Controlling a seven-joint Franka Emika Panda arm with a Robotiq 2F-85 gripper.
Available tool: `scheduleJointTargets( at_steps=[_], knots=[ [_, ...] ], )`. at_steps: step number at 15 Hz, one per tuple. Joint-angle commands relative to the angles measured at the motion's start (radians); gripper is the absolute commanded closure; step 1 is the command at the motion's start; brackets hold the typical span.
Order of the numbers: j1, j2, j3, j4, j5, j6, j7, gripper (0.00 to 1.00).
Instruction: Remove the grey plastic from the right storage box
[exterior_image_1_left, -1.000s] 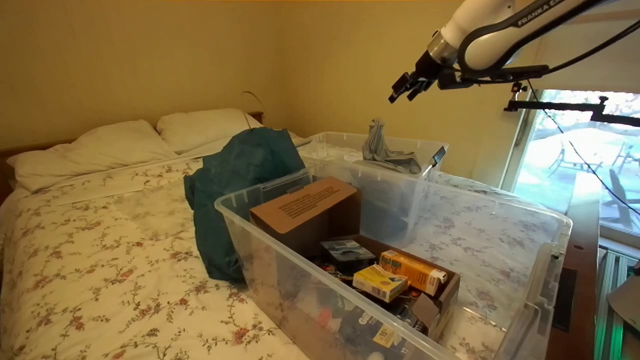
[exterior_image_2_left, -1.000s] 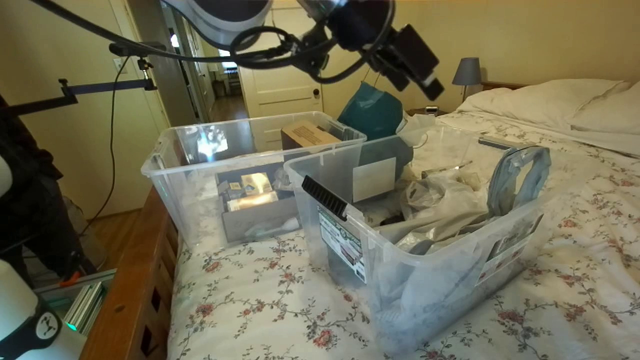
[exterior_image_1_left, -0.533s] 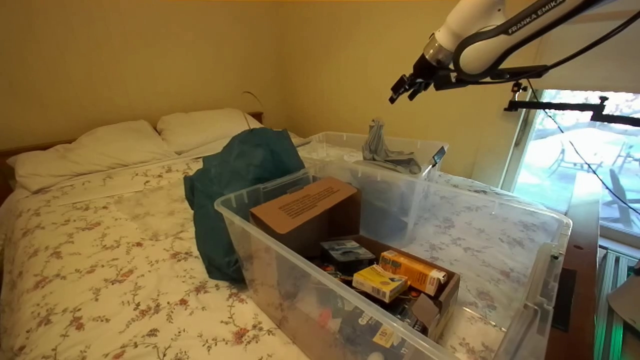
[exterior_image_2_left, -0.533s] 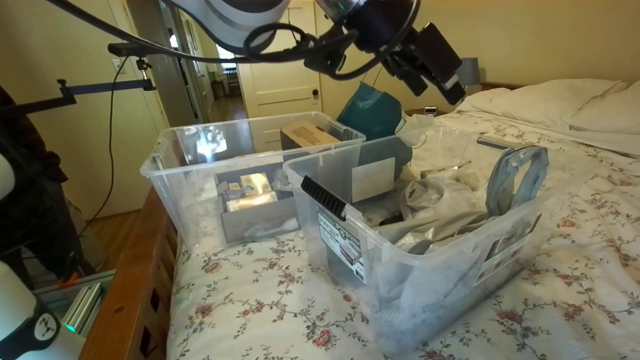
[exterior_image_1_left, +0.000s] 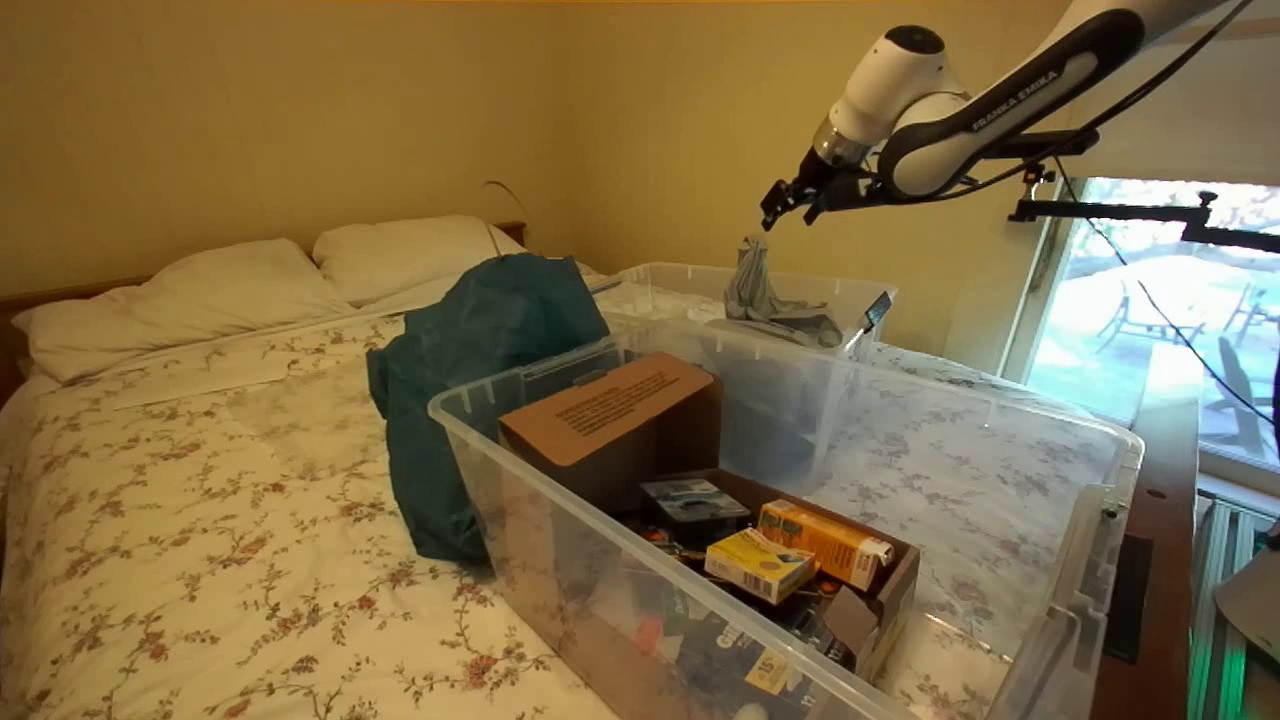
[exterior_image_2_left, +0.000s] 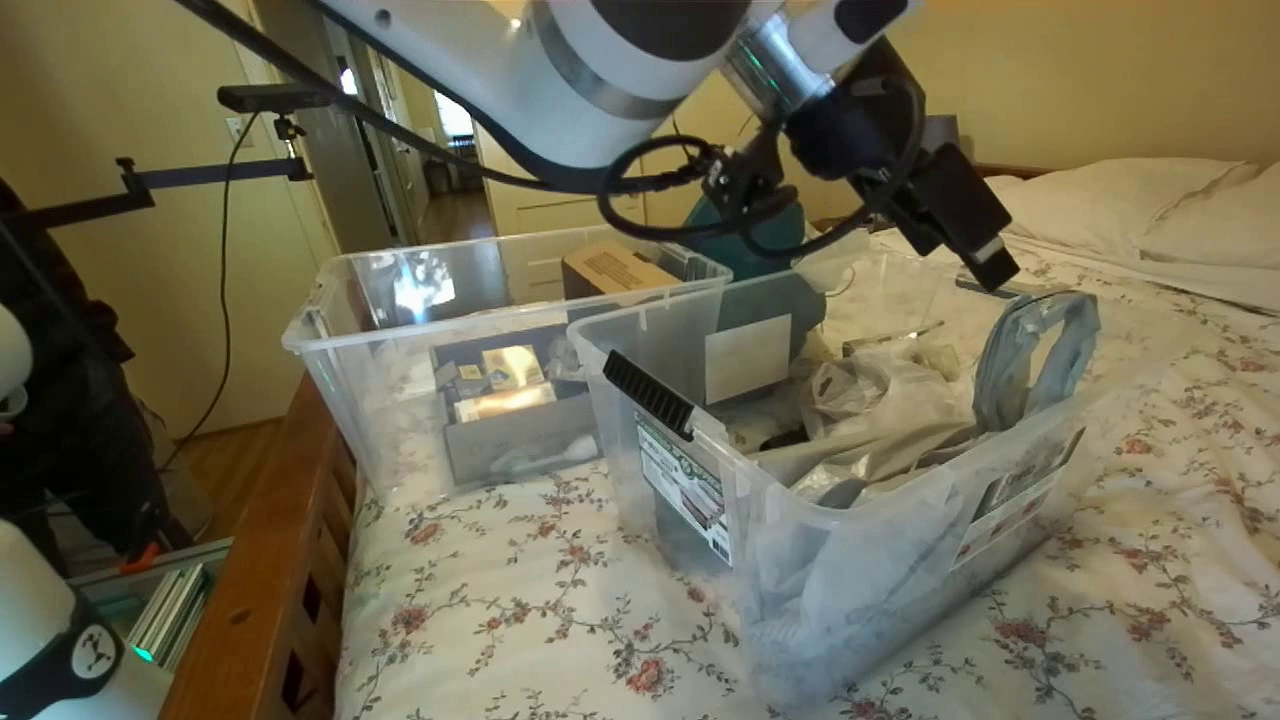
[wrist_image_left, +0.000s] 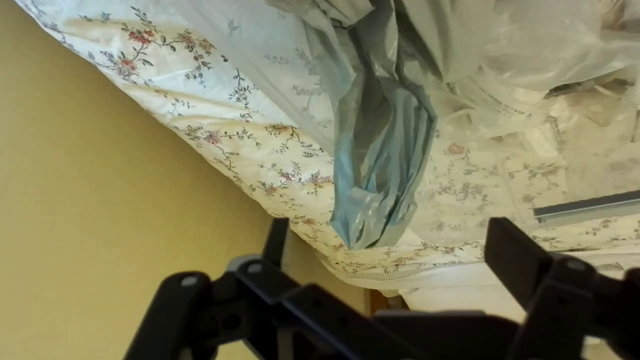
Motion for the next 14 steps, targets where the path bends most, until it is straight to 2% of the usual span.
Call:
scheduleJointTargets(
  at_steps=[1,5,6,9,10,12,14],
  knots=[
    [0.1,0.178,-0.036,0.229,-0.145,-0.118,0.187,0.0],
    [0.172,0.321,-0.069,0.406,-0.172,-0.235,0.238,0.0],
    [0.279,0.342,-0.19,0.437,-0.099,-0.238,0.2,0.0],
    [0.337,0.419,-0.284,0.535,-0.054,-0.293,0.203,0.0],
    [0.344,0.35,-0.29,0.428,-0.054,-0.234,0.176,0.0],
    [0.361,0.389,-0.32,0.476,-0.04,-0.252,0.178,0.0],
    [0.371,0.39,-0.336,0.477,-0.049,-0.27,0.174,0.0]
  ],
)
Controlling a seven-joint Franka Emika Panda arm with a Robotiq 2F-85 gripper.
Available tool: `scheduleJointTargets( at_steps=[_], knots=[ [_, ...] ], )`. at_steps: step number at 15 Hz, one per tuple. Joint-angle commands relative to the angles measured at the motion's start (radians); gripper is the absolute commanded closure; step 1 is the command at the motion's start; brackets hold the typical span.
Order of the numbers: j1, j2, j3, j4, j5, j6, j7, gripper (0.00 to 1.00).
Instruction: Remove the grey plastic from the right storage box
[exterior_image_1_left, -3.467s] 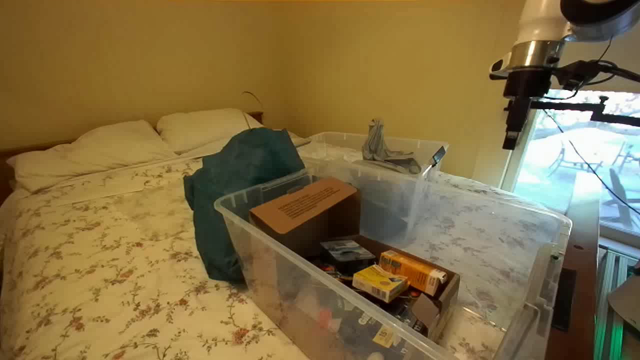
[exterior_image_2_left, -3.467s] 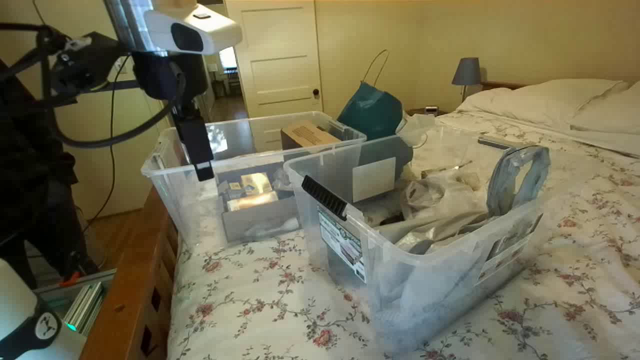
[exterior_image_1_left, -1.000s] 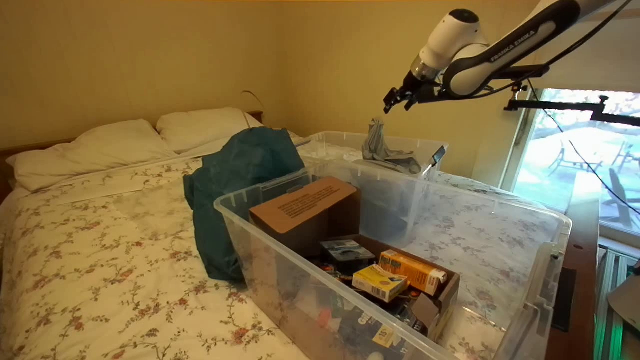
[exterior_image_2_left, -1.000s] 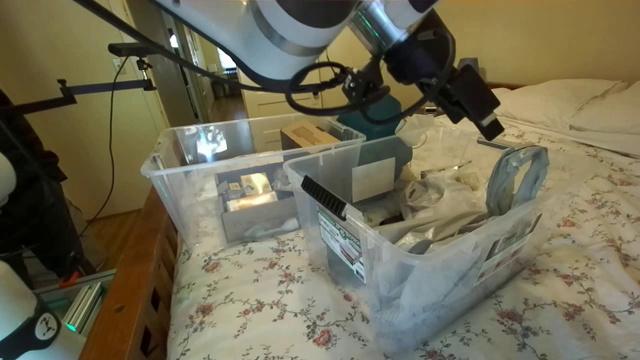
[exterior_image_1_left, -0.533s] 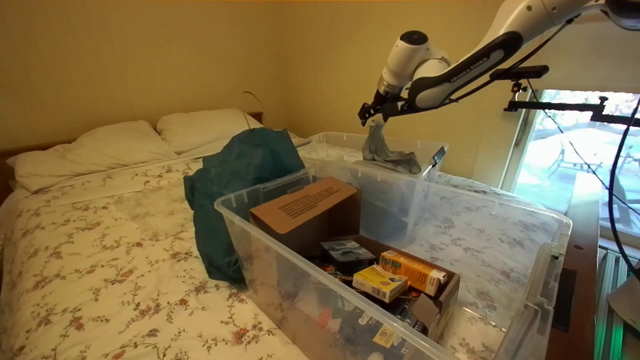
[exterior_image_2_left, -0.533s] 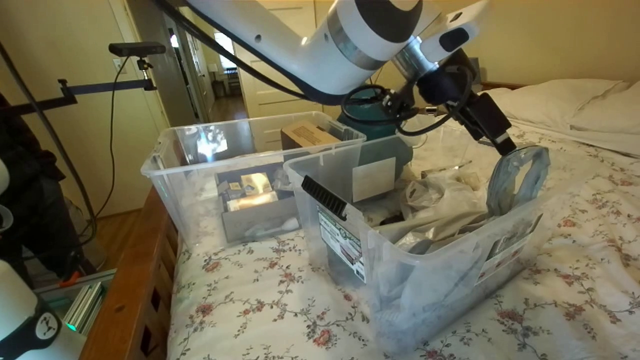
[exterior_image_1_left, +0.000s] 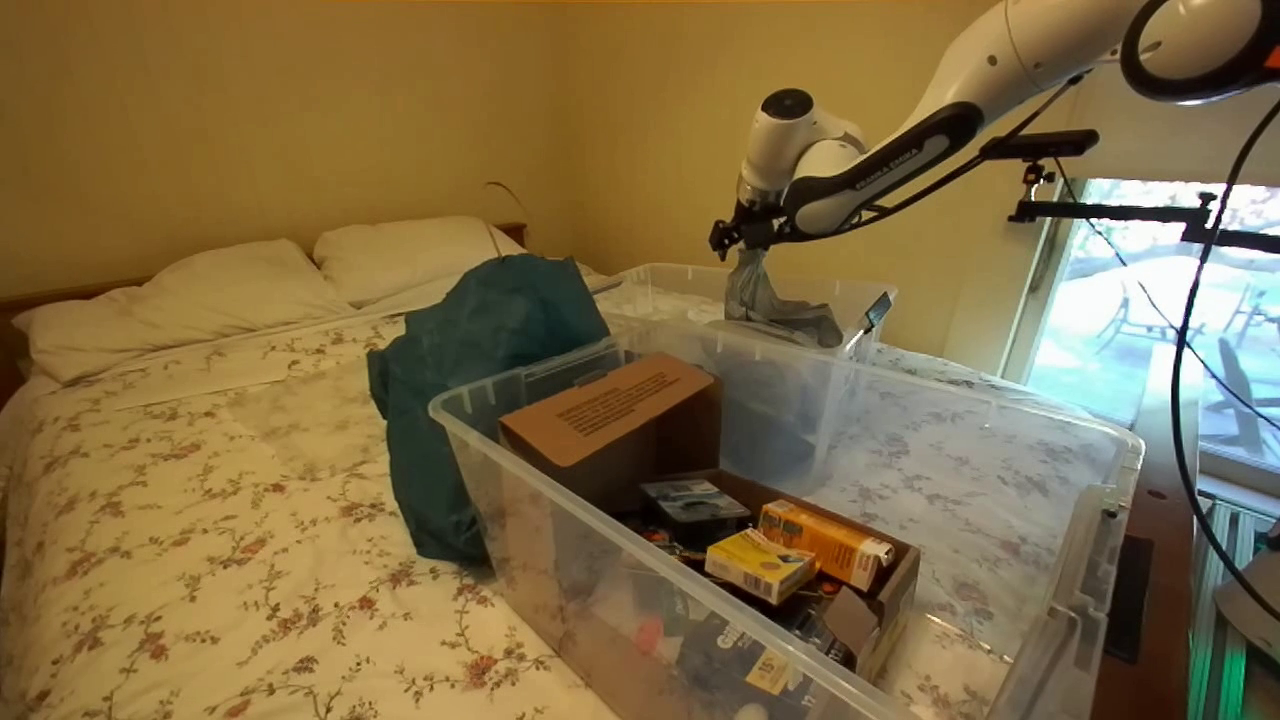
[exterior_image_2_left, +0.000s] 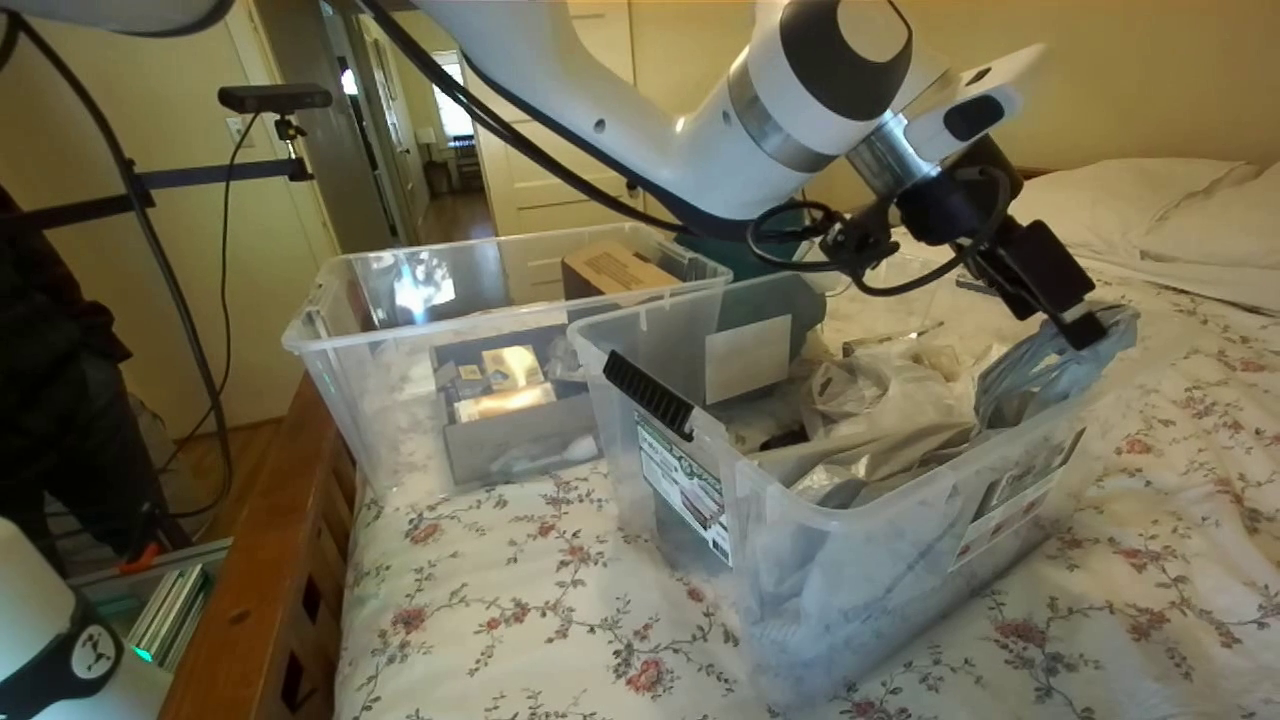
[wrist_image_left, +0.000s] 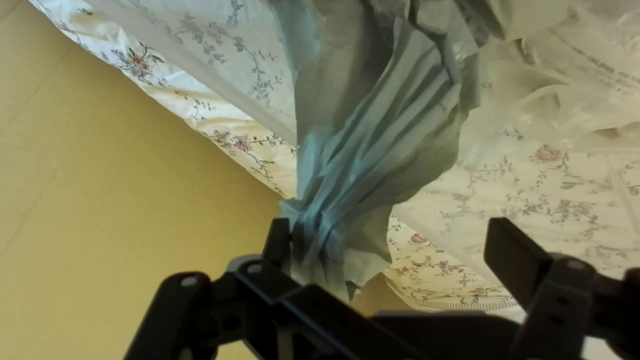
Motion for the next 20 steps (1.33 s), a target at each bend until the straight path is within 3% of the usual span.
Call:
scheduleJointTargets(
  at_steps=[1,7,8,9,17,20],
  knots=[
    [0.042,-0.022,-0.058,-0.032,0.045,-0.024,-0.046,0.0],
    [0.029,-0.035,-0.077,-0.085,0.16,0.021,-0.142,0.0],
    [0.03,-0.025,-0.072,-0.082,0.196,0.023,-0.155,0.25],
    [0.037,-0.016,-0.076,-0.079,0.219,0.025,-0.162,0.26],
    [0.079,-0.028,-0.114,-0.085,0.344,0.047,-0.167,0.82],
    [0.053,-0.067,-0.093,-0.1,0.432,0.037,-0.197,1.0]
  ],
)
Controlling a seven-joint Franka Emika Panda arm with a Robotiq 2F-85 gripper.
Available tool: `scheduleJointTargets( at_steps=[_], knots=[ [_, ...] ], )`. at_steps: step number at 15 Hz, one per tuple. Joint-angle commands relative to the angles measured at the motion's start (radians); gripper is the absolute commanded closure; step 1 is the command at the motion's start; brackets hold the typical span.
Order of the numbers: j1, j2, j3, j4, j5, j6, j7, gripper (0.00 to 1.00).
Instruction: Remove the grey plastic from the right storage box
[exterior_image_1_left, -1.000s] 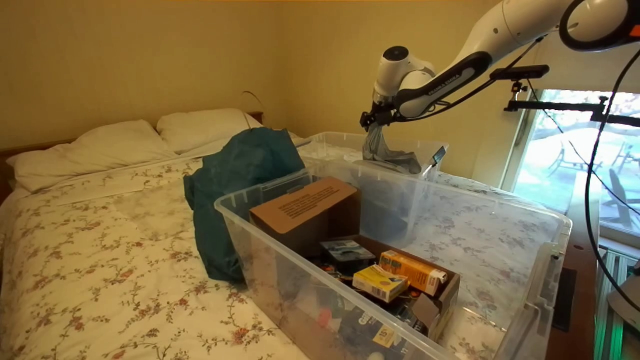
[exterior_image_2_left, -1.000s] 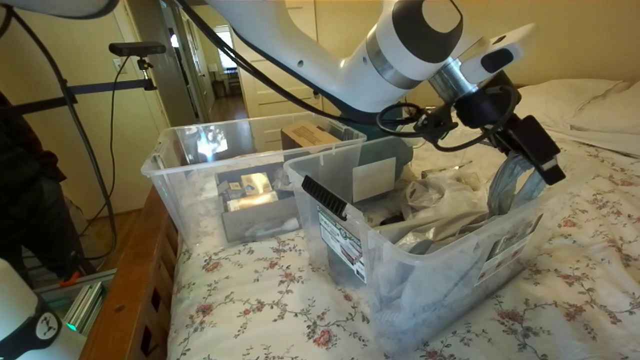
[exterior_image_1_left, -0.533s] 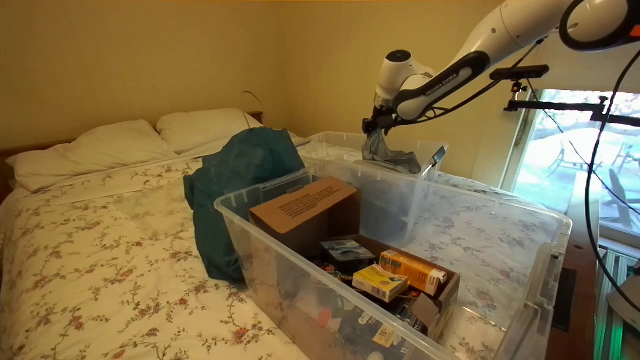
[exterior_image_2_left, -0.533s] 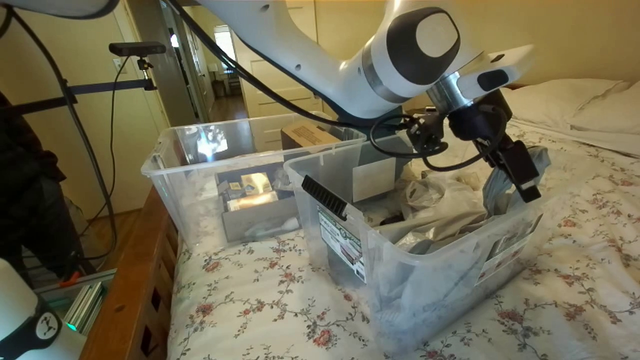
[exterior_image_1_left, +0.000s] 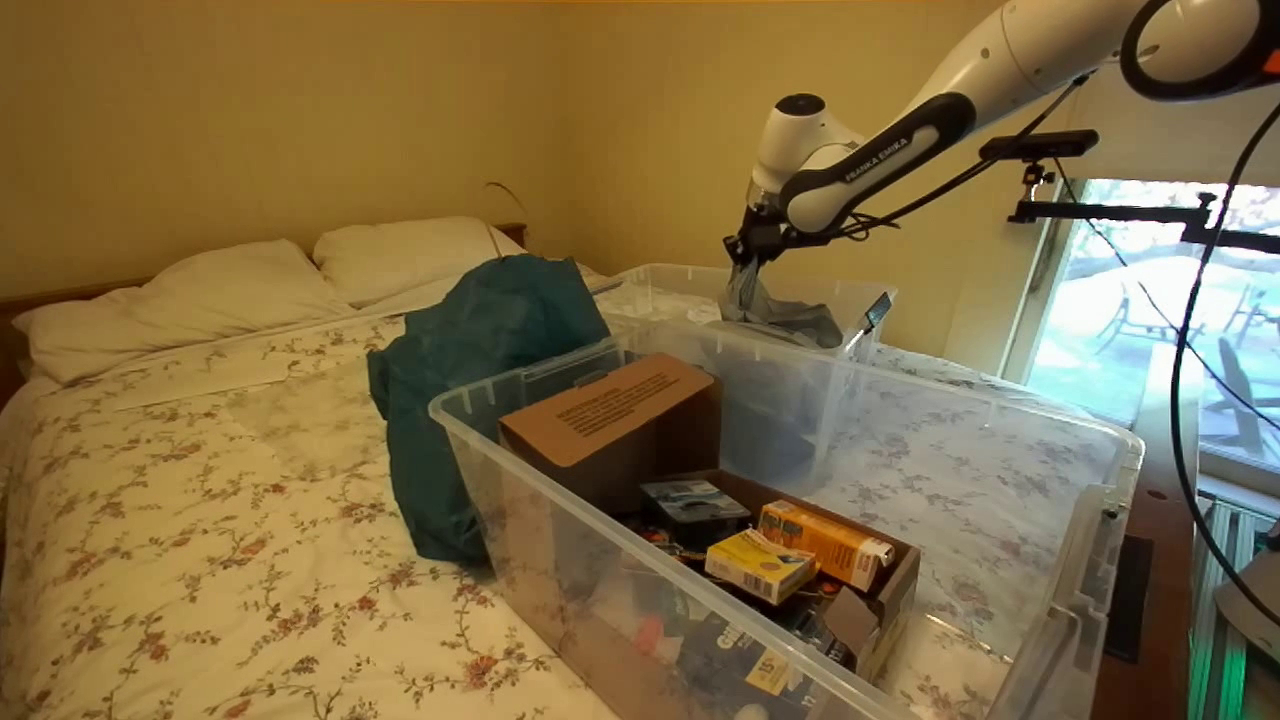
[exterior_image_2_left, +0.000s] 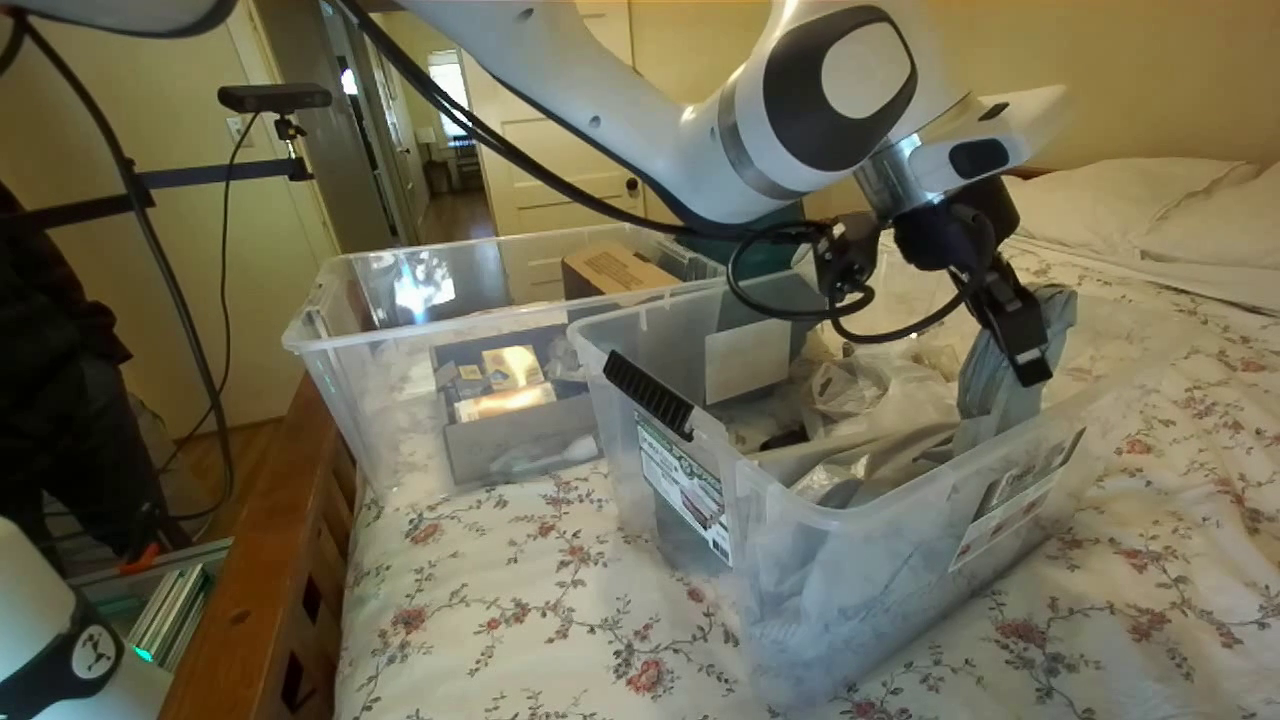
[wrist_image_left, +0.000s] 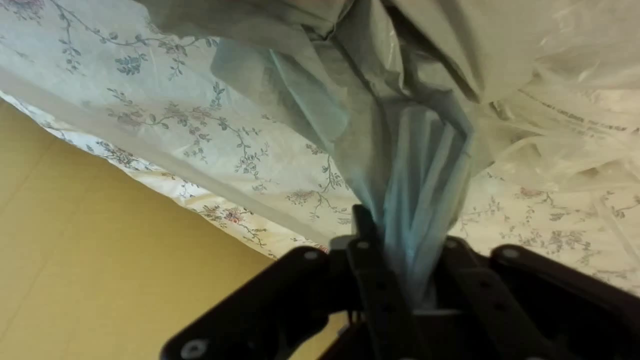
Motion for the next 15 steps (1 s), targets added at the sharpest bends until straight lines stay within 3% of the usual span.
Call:
scheduleJointTargets(
  at_steps=[1,9,15],
  knots=[
    [-0.024,-0.07,0.021,-0.042,0.146,0.011,-0.059,1.0],
    [-0.15,-0.235,0.144,-0.092,0.612,0.106,-0.328,1.0],
    [-0.178,-0.332,0.159,-0.037,0.835,0.095,-0.43,1.0]
  ],
)
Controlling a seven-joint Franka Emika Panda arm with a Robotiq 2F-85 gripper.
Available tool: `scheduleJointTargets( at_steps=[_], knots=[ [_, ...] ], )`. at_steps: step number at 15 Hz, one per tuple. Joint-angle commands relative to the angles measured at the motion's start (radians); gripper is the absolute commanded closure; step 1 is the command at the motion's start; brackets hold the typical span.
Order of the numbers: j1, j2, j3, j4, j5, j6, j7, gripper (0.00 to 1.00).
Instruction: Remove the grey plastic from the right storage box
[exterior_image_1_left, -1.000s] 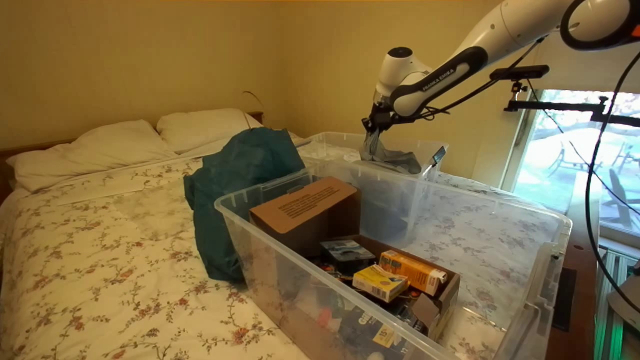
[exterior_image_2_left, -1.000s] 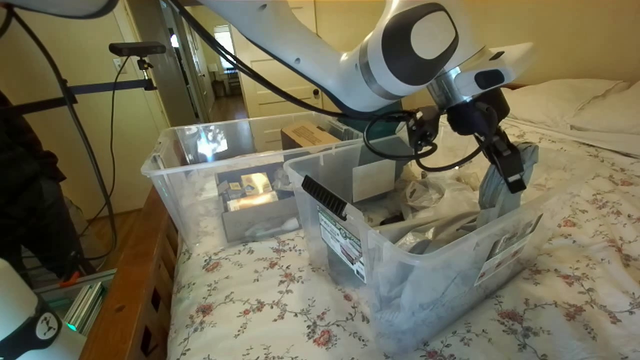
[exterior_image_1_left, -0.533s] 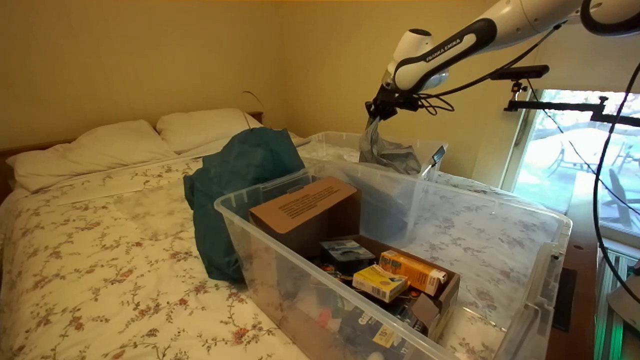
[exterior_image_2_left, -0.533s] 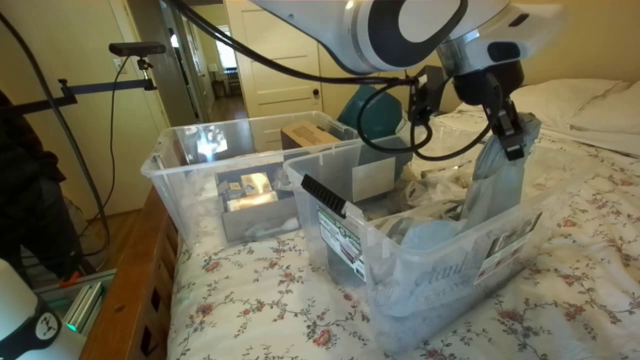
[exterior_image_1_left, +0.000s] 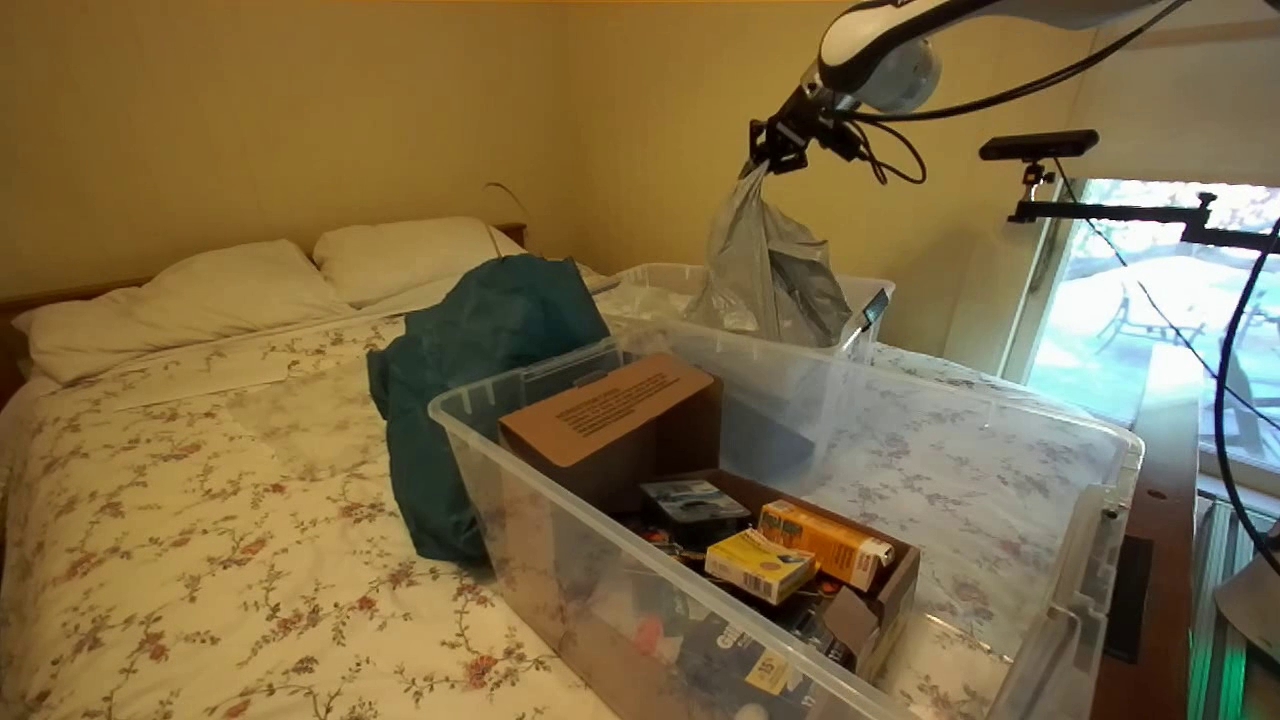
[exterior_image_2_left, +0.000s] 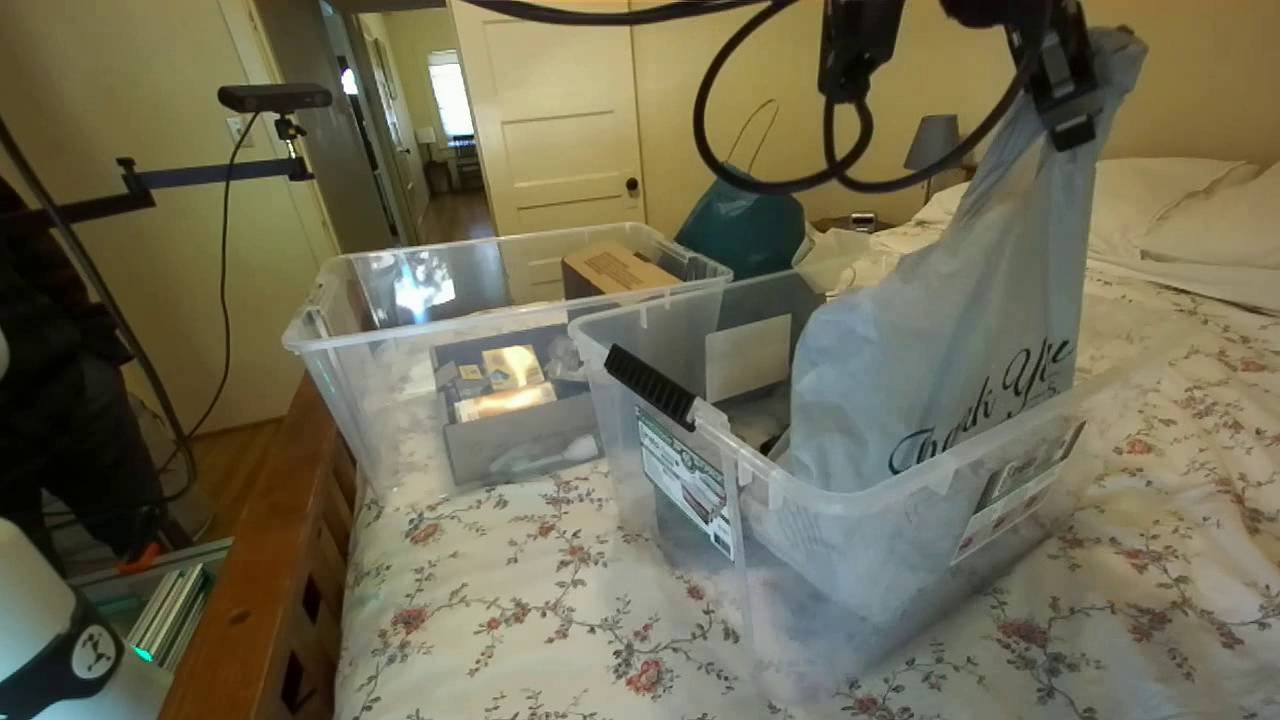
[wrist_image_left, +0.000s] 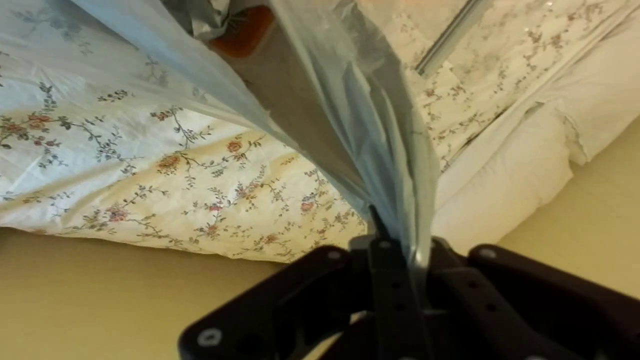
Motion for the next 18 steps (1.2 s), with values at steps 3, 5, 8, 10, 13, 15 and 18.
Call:
scheduleJointTargets(
  at_steps=[3,5,8,10,13,15,18],
  knots=[
    [-0.008,-0.105,0.008,0.059,0.128,0.023,-0.023,1.0],
    [-0.008,-0.114,-0.002,0.102,0.129,0.018,-0.006,1.0],
    [0.002,-0.098,-0.009,0.069,0.093,-0.001,-0.017,0.99],
    [0.001,-0.103,-0.009,0.08,0.095,-0.001,-0.017,0.99],
    [0.011,-0.063,-0.009,0.144,0.116,0.081,0.037,1.0],
    [0.006,-0.038,-0.038,0.245,0.086,0.007,0.132,1.0],
    [0.001,-0.007,-0.076,0.326,0.072,-0.013,0.239,1.0]
  ],
)
